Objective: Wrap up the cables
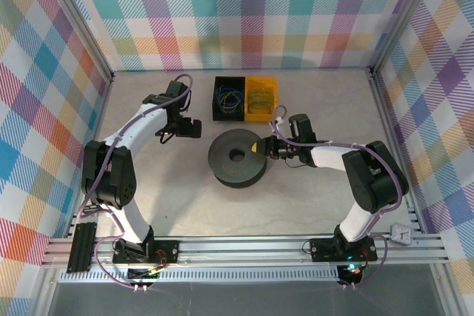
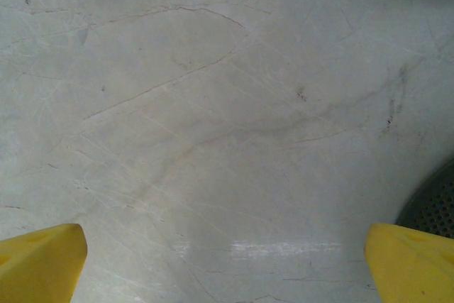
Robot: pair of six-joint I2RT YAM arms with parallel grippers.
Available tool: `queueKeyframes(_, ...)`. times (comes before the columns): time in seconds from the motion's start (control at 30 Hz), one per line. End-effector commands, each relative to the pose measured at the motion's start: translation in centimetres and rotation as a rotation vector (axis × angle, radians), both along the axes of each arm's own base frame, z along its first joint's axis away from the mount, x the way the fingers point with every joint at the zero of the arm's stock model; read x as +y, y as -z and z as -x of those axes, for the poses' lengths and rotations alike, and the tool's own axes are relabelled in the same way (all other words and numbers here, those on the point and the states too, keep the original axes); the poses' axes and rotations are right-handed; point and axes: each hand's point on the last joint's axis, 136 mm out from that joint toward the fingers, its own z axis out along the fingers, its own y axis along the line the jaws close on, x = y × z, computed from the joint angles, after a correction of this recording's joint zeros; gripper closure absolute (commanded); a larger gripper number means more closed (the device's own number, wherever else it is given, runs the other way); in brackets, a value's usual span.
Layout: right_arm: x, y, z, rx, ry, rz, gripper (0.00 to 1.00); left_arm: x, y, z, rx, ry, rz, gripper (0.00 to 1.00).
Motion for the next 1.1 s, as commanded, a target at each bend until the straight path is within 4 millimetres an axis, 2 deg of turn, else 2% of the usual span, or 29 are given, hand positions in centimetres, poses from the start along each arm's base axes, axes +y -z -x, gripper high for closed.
queueKeyframes(0.0, -2.2, 1.9, -0.2, -0.038, 0.026, 0.190, 0.73, -0.3, -1.2, 0.3, -0.016, 0.018, -0.009, 0.00)
queueKeyframes(0.1, -2.7, 0.5, -0.2, -0.074, 0.005, 0.240, 0.59, -0.4, -1.2, 0.3, -0.015, 0.021, -0.008, 0.00)
queueKeyframes(0.2, -3.3, -1.8, -0.3, -0.129, -0.021, 0.293, 0.38, -0.4, -1.0, 0.3, -0.010, 0.023, -0.010, 0.00)
queueKeyframes(0.27, -3.8, -4.2, -0.6, -0.188, -0.034, 0.327, 0.22, -0.6, -1.0, 0.3, -0.008, 0.027, -0.007, 0.00)
queueKeyframes(0.37, -4.2, -8.3, -1.7, -0.285, -0.041, 0.360, 0.05, -0.6, -1.2, 0.3, -0.010, 0.031, -0.007, 0.00)
queueKeyframes(0.4, -4.1, -9.6, -2.3, -0.314, -0.041, 0.362, 0.01, -0.7, -1.3, 0.3, -0.012, 0.032, -0.006, 0.00)
queueKeyframes(0.47, -3.6, -12.5, -4.0, -0.372, -0.040, 0.346, 0.01, -0.8, -1.5, 0.2, -0.019, 0.034, -0.001, 0.00)
queueKeyframes(0.57, -2.1, -15.1, -7.6, -0.417, -0.040, 0.326, 0.01, -0.9, -1.5, 0.2, -0.020, 0.036, 0.005, 0.00)
queueKeyframes(0.7, -0.7, -15.1, -13.5, -0.417, -0.009, 0.360, 0.01, -1.1, -1.6, 0.3, -0.021, 0.040, 0.015, 0.00)
queueKeyframes(0.77, -0.3, -14.0, -16.5, -0.403, 0.008, 0.388, 0.01, -1.2, -1.8, 0.3, -0.028, 0.041, 0.017, 0.00)
queueKeyframes(0.87, -0.1, -12.0, -20.0, -0.370, 0.032, 0.436, 0.00, -1.2, -2.1, 0.3, -0.034, 0.042, 0.023, 0.00)
queueKeyframes(1.0, -0.3, -9.8, -22.5, -0.342, 0.056, 0.482, 0.10, -1.2, -2.3, 0.4, -0.037, 0.044, 0.025, 0.00)
queueKeyframes(1.07, -0.8, -8.8, -23.2, -0.337, 0.069, 0.512, 0.19, -1.3, -2.3, 0.5, -0.037, 0.047, 0.027, 0.00)
